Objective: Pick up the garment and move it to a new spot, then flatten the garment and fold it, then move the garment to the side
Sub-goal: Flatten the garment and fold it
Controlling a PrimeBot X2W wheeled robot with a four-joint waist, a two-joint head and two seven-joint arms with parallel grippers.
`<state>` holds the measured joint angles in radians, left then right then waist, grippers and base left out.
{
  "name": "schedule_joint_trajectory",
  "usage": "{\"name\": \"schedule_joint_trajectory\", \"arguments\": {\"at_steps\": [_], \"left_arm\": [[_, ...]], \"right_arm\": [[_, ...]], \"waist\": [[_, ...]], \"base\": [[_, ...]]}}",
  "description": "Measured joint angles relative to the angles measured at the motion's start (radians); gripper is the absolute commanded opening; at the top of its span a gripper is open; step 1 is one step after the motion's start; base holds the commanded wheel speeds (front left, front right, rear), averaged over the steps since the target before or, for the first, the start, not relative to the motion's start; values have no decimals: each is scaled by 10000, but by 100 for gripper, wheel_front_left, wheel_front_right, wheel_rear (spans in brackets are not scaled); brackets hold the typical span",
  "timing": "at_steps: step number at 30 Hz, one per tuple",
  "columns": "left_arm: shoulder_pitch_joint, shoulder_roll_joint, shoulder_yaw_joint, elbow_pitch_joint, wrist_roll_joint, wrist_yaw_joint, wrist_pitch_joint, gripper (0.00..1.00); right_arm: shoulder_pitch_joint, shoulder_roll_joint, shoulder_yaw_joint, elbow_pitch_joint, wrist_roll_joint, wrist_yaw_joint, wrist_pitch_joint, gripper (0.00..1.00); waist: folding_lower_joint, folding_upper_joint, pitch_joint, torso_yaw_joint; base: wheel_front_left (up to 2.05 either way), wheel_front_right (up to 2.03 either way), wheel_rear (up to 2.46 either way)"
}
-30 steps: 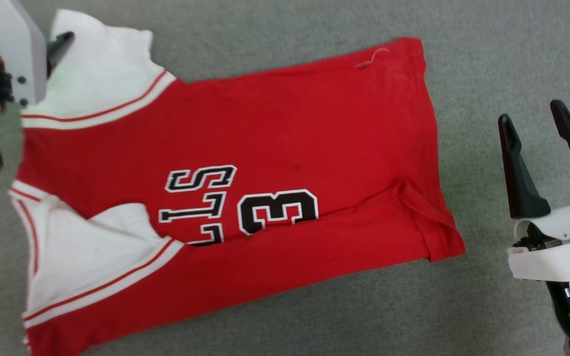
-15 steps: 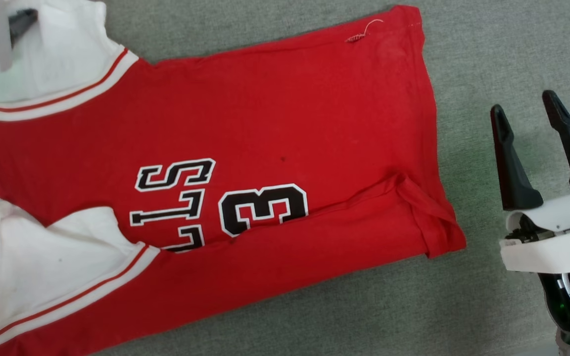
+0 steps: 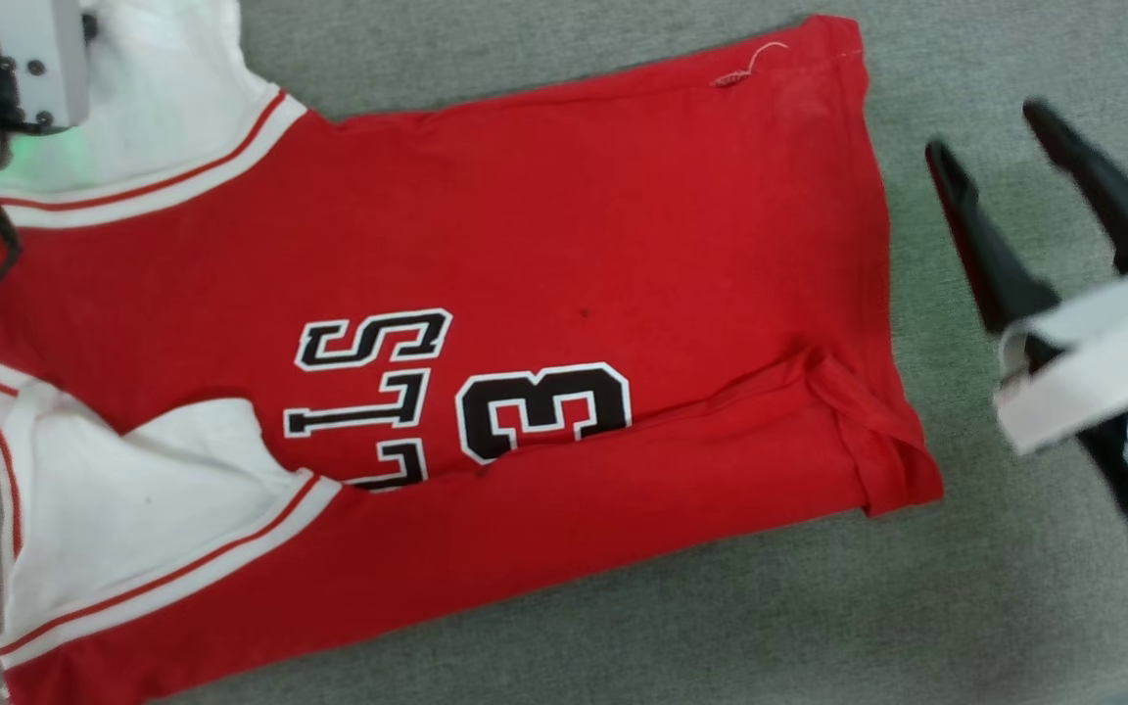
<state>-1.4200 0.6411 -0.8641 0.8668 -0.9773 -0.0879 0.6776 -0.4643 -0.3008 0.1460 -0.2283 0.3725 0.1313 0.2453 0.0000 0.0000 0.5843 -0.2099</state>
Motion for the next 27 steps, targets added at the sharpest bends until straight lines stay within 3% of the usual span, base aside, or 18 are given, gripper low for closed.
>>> {"name": "schedule_joint_trajectory", "arguments": {"at_steps": [6,11,19,24,25,26,27], "left_arm": [[-147,-393,-65,194,-17,-84,-107,0],[-350,-604,-132,370,-58,-192,-228,0],[-513,-765,-199,593,-90,-316,-418,0],[-620,-882,-236,740,-151,-355,-520,0],[-649,-915,-245,779,-163,-359,-535,0],[-679,-938,-261,815,-163,-364,-550,0],[-697,-961,-274,844,-167,-366,-596,0]], "right_arm": [[-1940,-569,690,1127,817,0,1417,100],[-3686,-1007,1739,3055,1494,-2,2963,100],[-5502,-1089,2690,5223,2362,0,4834,100],[-6357,-943,3133,6349,2704,-2,5448,100],[-6499,-909,3219,6544,2786,0,5574,93],[-6641,-886,3329,6700,2867,0,5710,40],[-6788,-869,3432,6840,2989,-2,5793,10]], "waist": [[1,0,22,252],[1,0,139,471],[1,0,267,622],[1,0,341,666],[1,0,352,672],[0,0,360,675],[1,0,367,678]], "base": [[0,0,0],[0,0,0],[0,0,0],[0,0,0],[0,0,0],[0,0,0],[0,0,0]]}}
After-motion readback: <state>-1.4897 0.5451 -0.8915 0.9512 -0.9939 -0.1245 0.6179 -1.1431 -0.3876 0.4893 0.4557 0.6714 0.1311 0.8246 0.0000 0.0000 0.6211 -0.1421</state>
